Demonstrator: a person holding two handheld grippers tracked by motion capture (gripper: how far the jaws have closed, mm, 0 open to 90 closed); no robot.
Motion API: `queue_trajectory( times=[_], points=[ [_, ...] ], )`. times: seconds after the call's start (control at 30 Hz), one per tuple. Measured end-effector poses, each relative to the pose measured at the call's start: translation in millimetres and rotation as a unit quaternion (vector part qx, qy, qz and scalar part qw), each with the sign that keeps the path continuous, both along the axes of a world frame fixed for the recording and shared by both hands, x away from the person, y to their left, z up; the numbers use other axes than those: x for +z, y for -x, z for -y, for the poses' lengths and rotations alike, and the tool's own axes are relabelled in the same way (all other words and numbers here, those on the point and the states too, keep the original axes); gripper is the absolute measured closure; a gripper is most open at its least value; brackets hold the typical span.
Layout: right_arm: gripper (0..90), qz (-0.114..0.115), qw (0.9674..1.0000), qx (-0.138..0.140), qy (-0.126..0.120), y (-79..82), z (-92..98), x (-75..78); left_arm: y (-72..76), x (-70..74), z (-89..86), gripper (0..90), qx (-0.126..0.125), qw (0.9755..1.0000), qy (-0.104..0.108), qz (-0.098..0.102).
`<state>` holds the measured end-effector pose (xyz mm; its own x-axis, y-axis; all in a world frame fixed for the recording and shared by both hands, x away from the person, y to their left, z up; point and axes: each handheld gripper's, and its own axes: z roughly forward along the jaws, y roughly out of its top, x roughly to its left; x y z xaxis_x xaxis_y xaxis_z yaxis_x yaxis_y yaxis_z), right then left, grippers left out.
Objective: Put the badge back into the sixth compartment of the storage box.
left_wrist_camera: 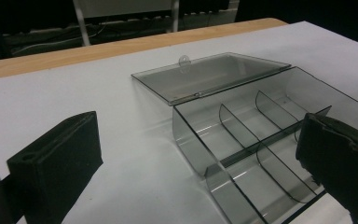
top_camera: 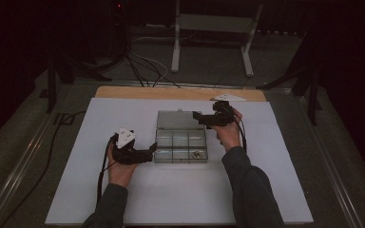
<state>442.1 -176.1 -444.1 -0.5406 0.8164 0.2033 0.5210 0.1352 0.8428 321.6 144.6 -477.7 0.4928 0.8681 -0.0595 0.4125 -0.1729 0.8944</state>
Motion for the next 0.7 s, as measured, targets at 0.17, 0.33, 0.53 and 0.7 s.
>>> queue_trajectory(
  times=[0.17, 0.33, 0.53, 0.7],
  points=[
    [0.0, -0.008, 1.0, -0.006, 0.001, -4.0, -3.2, -7.8, -0.8, -2.7, 3.8, 1.7, -0.004, 1.0, -0.008, 0.0],
    [0.0, -0.011, 0.9999, -0.012, -0.002, -6.4, -4.7, -12.3, -2.3, -7.4, 10.6, 1.7, -0.005, 0.9999, -0.016, -0.002],
    [0.0, -0.017, 0.9996, -0.021, 0.001, -9.5, -1.6, -18.4, -5.1, -15.3, 22.6, 1.7, -0.006, 0.9997, -0.02, -0.015],
    [0.0, -0.021, 0.9995, -0.024, 0.006, -10.7, 2.3, -21.8, -7.4, -20.5, 28.4, 1.7, -0.009, 0.9994, -0.028, -0.019]
  ],
)
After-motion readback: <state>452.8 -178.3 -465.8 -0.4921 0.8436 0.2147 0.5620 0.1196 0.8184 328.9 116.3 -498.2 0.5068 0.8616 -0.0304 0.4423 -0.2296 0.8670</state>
